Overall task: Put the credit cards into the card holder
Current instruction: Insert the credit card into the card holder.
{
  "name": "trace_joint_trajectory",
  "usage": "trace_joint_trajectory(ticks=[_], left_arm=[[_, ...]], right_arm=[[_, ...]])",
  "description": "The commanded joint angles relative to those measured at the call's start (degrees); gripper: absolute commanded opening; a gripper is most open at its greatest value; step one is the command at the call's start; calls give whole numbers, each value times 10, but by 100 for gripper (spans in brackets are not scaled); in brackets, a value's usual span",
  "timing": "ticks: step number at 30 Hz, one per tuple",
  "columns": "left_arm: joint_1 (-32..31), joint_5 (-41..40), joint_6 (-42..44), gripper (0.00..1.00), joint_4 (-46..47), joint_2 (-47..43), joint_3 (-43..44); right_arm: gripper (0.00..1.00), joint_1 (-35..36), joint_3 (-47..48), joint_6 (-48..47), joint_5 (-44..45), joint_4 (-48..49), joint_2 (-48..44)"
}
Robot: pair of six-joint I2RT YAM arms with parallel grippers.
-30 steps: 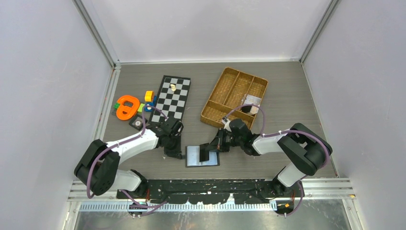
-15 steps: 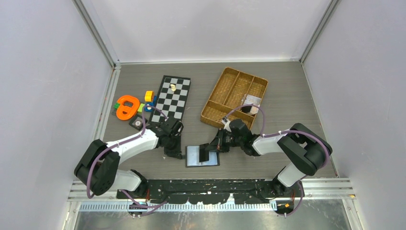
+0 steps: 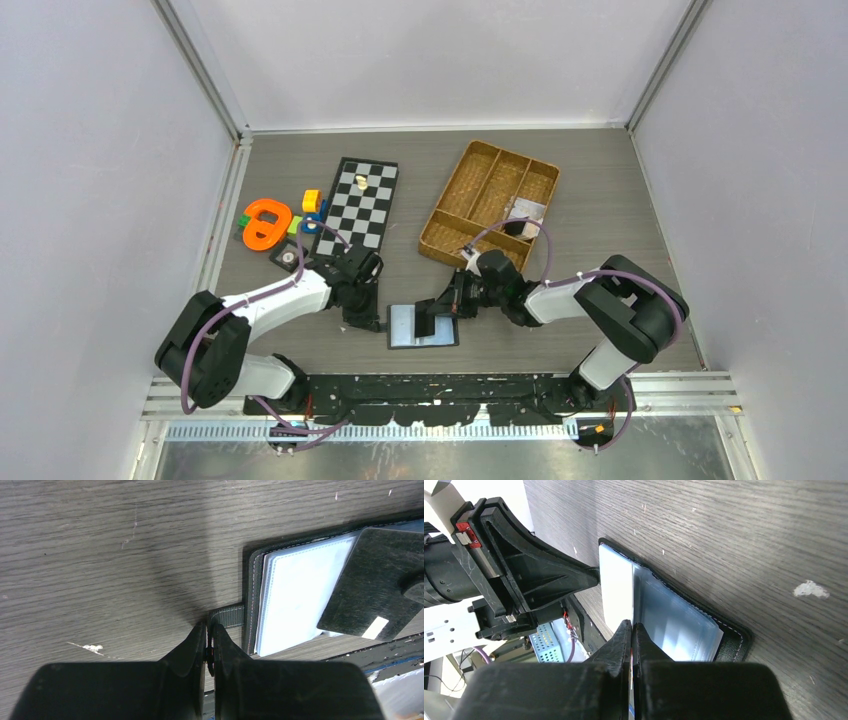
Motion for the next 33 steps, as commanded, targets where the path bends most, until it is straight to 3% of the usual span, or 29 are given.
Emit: trace_joint_trajectory(ticks=[1, 16, 33], left_arm=[[-3, -23, 8, 0, -1, 0, 0], [-2, -30, 9, 0, -5, -1, -2], [-3, -17, 10, 0, 9, 9, -2]], right_arm=[[1, 15, -5, 0, -7, -18, 11], [1, 14, 3, -41, 23, -110, -32], [0, 20, 6, -34, 16, -71, -7]])
